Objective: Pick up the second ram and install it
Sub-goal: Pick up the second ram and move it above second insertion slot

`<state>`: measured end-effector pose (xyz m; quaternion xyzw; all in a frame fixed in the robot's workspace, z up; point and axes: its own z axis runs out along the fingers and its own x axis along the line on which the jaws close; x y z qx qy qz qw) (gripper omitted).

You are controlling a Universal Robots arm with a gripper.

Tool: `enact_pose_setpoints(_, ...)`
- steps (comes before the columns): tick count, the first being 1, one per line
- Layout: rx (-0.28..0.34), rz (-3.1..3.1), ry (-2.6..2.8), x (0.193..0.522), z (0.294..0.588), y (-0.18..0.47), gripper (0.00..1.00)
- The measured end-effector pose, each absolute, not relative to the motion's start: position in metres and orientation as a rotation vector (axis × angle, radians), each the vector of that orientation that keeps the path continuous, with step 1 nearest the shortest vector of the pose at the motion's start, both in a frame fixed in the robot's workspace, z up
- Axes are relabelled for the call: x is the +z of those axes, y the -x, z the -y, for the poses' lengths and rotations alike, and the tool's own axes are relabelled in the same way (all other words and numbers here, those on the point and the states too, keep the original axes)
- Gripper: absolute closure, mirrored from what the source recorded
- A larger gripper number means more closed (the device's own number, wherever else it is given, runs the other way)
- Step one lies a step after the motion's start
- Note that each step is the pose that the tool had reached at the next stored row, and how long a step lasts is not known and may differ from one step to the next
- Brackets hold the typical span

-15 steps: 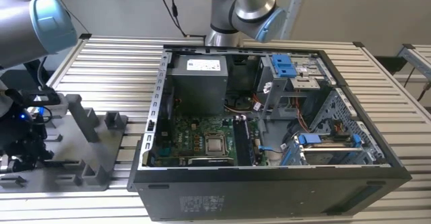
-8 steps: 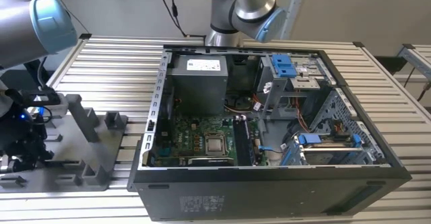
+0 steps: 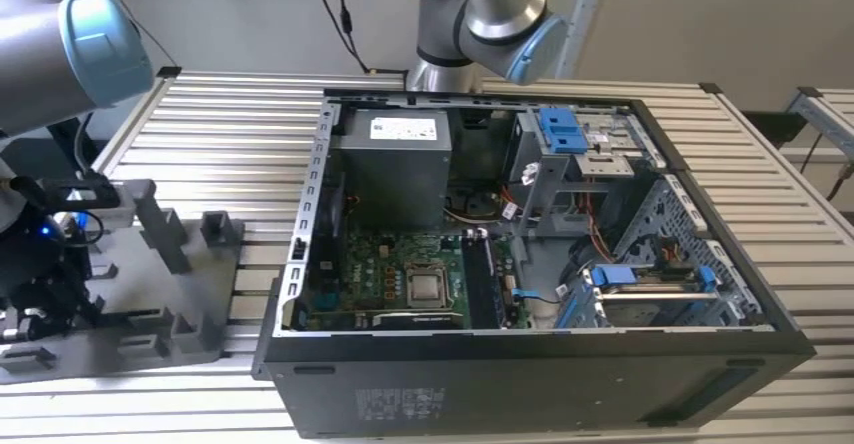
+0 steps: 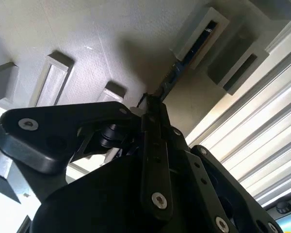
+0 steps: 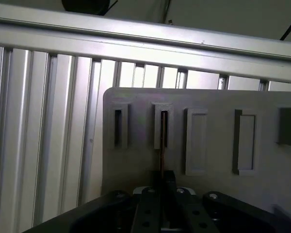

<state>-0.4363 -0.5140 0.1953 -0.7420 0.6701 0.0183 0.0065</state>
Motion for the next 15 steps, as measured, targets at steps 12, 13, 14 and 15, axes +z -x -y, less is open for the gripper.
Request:
enact_pose_setpoints(12,0.057,-2.097,2.321,0.1951,0.5140,0.4363,0.86)
enact_pose_setpoints(13,0.057,-2.097,2.321,0.1951,0.5140,0.4363,0.86)
enact_pose_setpoints(14,0.057,-2.097,2.321,0.1951,0.5140,0.4363,0.86)
enact_pose_setpoints(15,0.057,-2.097,2.321,0.1951,0.5140,0.4363,0.86)
